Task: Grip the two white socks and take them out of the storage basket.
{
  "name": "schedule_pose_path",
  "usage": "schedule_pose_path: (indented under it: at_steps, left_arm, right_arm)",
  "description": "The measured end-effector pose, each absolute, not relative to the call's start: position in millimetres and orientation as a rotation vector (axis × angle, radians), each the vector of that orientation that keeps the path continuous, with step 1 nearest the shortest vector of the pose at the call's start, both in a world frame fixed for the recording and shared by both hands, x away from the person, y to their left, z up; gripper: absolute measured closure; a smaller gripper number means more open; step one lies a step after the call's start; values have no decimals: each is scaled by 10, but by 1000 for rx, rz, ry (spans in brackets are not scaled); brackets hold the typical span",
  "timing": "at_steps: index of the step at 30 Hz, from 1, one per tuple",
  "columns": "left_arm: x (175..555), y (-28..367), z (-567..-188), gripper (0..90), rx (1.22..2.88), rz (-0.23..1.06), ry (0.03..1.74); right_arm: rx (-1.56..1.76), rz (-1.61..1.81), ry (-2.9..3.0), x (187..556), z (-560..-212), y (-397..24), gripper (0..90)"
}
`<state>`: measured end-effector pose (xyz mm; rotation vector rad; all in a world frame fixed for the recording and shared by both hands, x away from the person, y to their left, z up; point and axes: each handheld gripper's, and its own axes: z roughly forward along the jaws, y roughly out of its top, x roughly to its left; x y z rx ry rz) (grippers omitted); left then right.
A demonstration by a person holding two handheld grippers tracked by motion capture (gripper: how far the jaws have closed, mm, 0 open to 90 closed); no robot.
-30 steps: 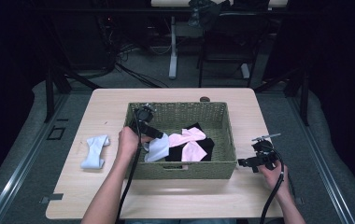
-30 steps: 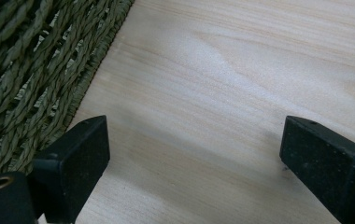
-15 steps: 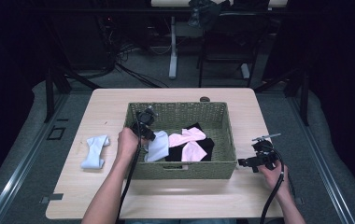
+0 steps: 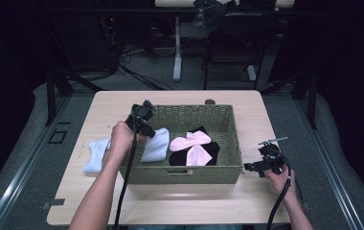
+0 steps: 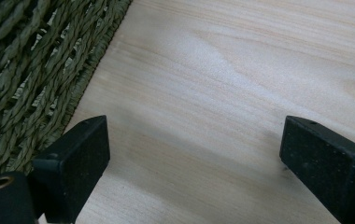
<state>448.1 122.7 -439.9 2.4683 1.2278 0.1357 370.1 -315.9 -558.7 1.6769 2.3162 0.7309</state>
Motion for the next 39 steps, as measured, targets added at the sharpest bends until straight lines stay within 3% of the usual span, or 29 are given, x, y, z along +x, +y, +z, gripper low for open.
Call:
schedule_pose_path:
  at_steps: [39]
  left_arm:
    - [4498, 1428, -3088, 880, 2392, 354, 1187]
  right_arm:
    - [1669, 714, 2316, 3704, -5594, -3166, 81]
